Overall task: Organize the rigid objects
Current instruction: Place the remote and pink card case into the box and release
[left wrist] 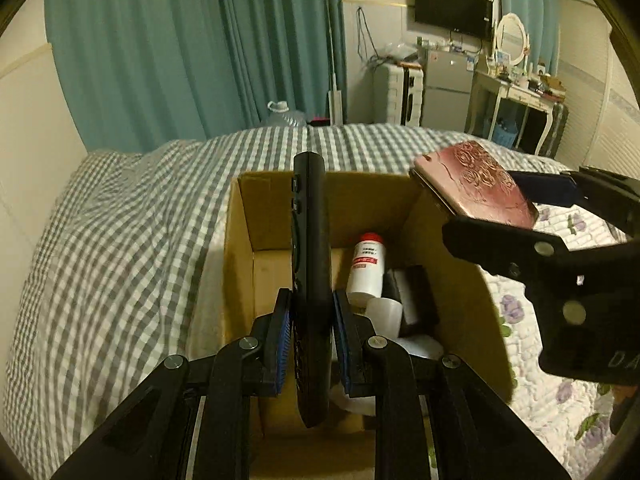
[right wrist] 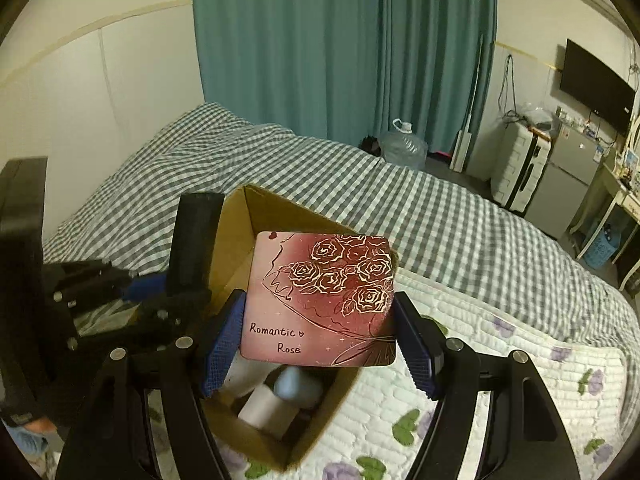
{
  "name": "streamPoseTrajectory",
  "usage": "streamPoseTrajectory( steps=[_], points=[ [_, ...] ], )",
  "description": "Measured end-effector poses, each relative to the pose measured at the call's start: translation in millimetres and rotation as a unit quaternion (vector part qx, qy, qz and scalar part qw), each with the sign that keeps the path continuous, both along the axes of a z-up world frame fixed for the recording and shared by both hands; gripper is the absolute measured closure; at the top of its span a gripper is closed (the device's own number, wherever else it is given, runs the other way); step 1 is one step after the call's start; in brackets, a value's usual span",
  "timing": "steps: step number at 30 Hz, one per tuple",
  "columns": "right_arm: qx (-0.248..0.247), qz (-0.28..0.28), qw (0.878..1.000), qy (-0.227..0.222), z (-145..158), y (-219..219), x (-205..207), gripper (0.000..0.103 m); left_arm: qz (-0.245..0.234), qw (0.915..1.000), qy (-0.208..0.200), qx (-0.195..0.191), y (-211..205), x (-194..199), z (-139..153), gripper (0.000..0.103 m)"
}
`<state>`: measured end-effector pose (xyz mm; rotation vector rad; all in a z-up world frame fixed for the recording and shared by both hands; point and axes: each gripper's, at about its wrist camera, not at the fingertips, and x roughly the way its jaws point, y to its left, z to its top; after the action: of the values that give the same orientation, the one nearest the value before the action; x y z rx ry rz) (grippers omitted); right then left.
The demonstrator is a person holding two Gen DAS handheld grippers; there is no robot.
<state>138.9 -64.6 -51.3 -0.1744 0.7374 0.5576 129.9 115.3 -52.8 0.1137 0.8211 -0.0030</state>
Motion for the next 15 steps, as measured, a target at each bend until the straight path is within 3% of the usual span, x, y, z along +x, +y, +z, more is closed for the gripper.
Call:
streamPoseTrajectory(
  steps=[15],
  points=[
    [0.009, 0.005, 0.999, 0.046, -46, 26, 67, 0.032, 0.000, 0.9993, 0.034, 0.015, 10, 43, -29, 0.083]
  ],
)
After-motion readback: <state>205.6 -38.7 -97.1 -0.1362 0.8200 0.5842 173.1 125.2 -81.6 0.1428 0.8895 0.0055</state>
